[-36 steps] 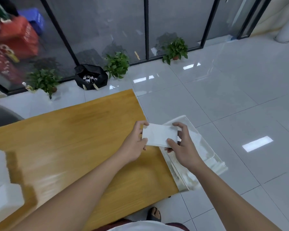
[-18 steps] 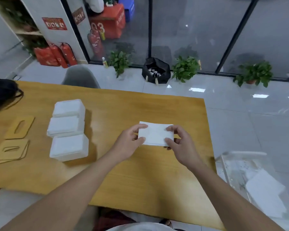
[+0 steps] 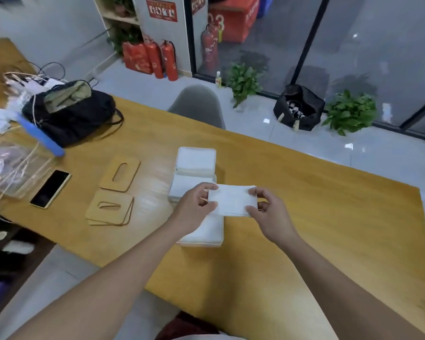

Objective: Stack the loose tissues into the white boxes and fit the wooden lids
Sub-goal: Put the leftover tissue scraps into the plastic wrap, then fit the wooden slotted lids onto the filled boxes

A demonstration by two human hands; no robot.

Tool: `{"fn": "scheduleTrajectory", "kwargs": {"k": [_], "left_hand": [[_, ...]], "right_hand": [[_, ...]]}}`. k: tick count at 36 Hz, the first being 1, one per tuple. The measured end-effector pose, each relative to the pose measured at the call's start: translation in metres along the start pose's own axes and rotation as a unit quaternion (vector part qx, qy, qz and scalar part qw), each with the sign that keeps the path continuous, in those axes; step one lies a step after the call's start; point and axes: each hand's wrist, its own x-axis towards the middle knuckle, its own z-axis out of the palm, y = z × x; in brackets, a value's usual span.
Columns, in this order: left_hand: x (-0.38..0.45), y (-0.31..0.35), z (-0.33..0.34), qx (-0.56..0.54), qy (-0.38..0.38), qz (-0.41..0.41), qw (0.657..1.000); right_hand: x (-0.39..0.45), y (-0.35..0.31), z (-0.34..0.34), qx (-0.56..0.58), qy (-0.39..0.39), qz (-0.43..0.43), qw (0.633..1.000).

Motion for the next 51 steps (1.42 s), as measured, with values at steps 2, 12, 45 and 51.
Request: {"fn": "scheduleTrajectory", "kwargs": {"k": [2,12,45,51], "left_hand": [[0.014,-0.006,-0.023,-0.001,0.009,-0.006,1.000],[0.102,-0.037,-0.102,0.041,0.036,-0.014,0.998],[0.236,-0.073,-0.128,0.357,-0.028,0.136,0.924],[0.232,-0.076,-0.117,0.433,-0.011,0.162,0.887]], "right_hand": [[0.016,-0.004,0.024,0.001,0.001,0.012,1.000],[0.114,-0.021,0.102,-0.091,0.022,0.019,0.995],[0.239,-0.011,0.163,-0.350,-0.038,-0.049,0.935],[0.242,-0.005,0.164,-0.362,-0.044,-0.054,0.930]]}}
